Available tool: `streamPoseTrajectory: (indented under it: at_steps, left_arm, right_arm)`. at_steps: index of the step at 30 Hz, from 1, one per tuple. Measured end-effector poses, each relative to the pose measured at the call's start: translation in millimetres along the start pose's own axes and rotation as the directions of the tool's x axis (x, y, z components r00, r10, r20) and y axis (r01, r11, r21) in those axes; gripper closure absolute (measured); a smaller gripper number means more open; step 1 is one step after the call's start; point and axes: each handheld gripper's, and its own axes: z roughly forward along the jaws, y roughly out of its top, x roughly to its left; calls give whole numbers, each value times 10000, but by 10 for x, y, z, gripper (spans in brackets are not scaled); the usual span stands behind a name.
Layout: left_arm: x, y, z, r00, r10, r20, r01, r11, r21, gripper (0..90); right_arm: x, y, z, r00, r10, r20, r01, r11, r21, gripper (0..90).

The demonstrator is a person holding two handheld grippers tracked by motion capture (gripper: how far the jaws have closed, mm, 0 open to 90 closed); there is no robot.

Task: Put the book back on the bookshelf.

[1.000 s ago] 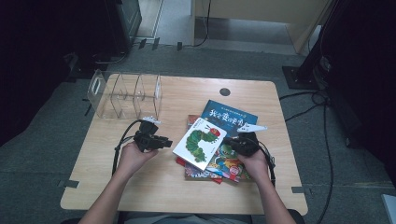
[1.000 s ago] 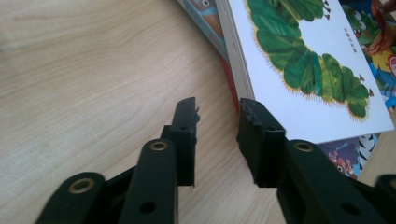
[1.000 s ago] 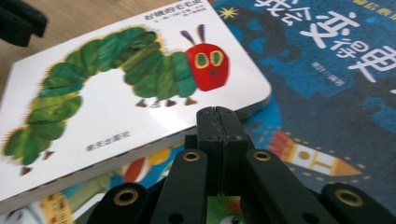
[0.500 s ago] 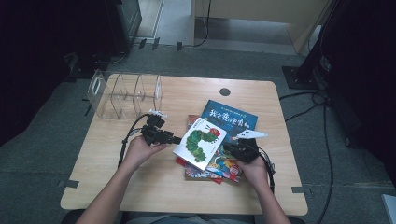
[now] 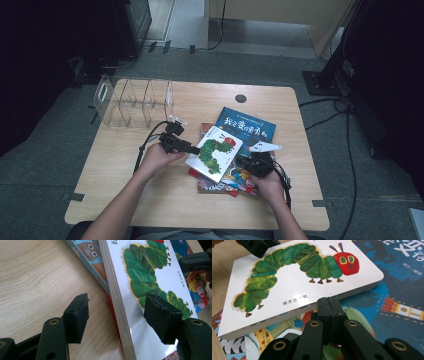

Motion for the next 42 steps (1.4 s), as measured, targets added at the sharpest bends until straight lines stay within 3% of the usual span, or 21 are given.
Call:
streamPoseTrajectory:
  at_steps: [8,20,25,27,30,36,39,42]
  left_arm:
    - [-11,59,32,10000,55,52,-57,9992,396,356]
    - [-25,76,133,9978,-397,531,363,9973,644,332]
    - [-8,55,148,9948,-875,525,827,9927,874,285]
    - [-13,55,139,9952,-879,435,837,9924,900,281]
    - [-21,56,88,9954,-943,195,914,9891,1153,283]
    - [-44,72,-215,9931,-1085,-450,1111,9921,589,408]
    - [-103,103,-293,9923,-950,-800,1020,9908,889,424]
    - [-119,135,-388,9922,-1135,-516,1181,9883,962,483]
  right_arm:
    - [-18,35,42,9999,-10,-142,10,10000,16,897]
    - [-24,134,173,9985,22,-553,-19,10000,69,900]
    - [46,188,237,9973,-210,-701,227,9995,239,900]
    - [57,197,248,9974,-171,-705,190,9995,260,900]
    - [67,216,277,9967,-162,-802,184,9995,268,900]
    - [181,284,380,9921,-576,-1116,627,9971,428,900]
    - [218,311,421,9906,-714,-1164,769,9961,433,900]
    - [215,326,442,9893,-755,-1248,814,9958,427,900]
